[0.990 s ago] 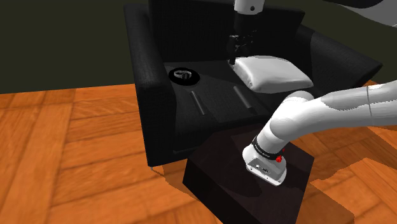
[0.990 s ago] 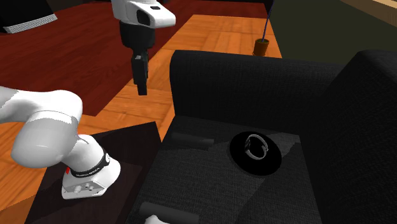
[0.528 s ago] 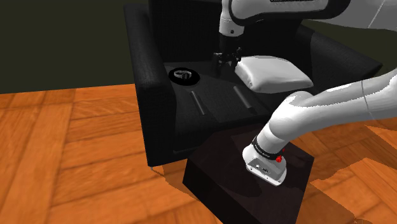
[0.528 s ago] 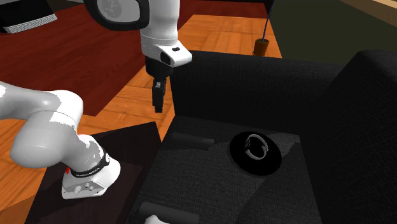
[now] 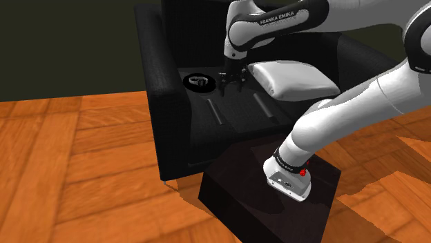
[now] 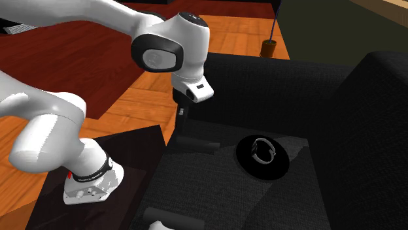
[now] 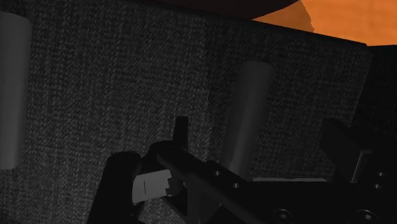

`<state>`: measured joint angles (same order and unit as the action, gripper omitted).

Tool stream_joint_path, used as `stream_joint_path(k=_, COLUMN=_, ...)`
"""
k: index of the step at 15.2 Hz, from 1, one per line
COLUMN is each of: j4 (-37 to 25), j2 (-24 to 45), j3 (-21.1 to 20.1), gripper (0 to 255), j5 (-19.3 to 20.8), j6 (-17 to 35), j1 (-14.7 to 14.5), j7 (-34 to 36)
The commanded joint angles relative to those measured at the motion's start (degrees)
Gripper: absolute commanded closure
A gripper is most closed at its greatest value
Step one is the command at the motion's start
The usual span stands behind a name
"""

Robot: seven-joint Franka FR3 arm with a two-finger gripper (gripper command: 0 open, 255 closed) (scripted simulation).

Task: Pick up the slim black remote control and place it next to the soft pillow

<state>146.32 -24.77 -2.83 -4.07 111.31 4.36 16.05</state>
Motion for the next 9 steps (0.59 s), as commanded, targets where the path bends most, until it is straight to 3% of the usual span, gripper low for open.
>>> stream_joint_path(k=1, j4=0.0, j2=4.6, j3=-0.1, gripper=0, j5=-1.0, j6=4.6, j1=0.2, j7=1.5)
stream_joint_path(k=9, j4=-1.9, j2=20.7, j3=0.2, gripper=0, j5=-4.9, j6=18.4, j1=0.8, j7=4.7)
